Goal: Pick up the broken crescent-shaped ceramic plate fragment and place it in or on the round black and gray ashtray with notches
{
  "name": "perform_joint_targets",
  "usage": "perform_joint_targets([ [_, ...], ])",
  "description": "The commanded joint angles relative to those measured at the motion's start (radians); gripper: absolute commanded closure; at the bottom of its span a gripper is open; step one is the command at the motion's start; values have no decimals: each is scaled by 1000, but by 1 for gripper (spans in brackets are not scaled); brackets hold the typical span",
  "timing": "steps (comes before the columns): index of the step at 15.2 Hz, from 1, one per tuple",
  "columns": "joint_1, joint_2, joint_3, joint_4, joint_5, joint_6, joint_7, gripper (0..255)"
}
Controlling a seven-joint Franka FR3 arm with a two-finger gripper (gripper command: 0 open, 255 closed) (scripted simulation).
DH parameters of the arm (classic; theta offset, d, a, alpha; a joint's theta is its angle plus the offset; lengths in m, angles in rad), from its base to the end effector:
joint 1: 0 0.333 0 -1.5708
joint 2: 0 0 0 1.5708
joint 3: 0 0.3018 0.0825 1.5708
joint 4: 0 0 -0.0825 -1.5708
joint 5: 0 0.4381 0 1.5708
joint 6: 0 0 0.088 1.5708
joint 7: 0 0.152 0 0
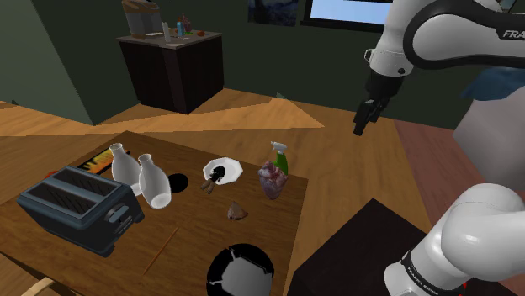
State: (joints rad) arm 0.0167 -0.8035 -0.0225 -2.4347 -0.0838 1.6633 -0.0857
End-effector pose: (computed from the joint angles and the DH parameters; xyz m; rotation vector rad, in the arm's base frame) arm 0.3752 -0.0144 0.5089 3.0693 0.1427 0.0448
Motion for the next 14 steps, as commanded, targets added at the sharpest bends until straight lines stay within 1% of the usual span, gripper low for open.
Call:
perform_joint_targets([
  [1, 0, 0, 0, 0, 0, 0, 0, 0],
  [8, 39, 151, 56, -79, 45, 221, 67, 0],
  [14, 69, 330, 106, -94, 71, 410, 121, 0],
])
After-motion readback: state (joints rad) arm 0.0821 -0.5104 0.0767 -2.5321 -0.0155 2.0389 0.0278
